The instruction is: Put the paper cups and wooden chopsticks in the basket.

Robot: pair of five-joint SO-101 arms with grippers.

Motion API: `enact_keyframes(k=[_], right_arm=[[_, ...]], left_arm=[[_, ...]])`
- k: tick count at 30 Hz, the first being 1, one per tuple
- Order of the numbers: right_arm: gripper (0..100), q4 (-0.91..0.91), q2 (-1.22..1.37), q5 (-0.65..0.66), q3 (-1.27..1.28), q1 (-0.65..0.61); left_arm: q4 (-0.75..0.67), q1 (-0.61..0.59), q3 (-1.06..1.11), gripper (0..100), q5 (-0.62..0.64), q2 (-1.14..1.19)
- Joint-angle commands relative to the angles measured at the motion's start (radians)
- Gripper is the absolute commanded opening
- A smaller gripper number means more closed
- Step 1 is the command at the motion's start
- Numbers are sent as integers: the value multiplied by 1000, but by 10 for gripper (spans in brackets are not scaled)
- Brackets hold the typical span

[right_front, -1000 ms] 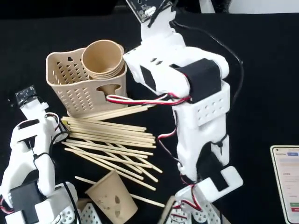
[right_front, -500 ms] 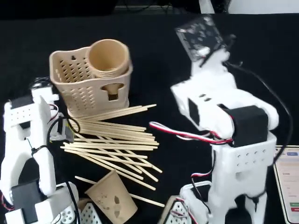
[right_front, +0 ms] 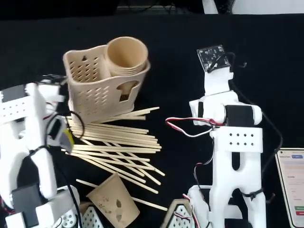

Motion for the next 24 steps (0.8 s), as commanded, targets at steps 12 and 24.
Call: enact_keyframes(k=[12, 24], right_arm=[[216, -18, -39, -51, 4, -52], [216, -17, -39, -63, 7, -51]], left_arm=[[-249, -420, 7, 234, 69, -20], [-350, -202, -102, 236, 446, -20]])
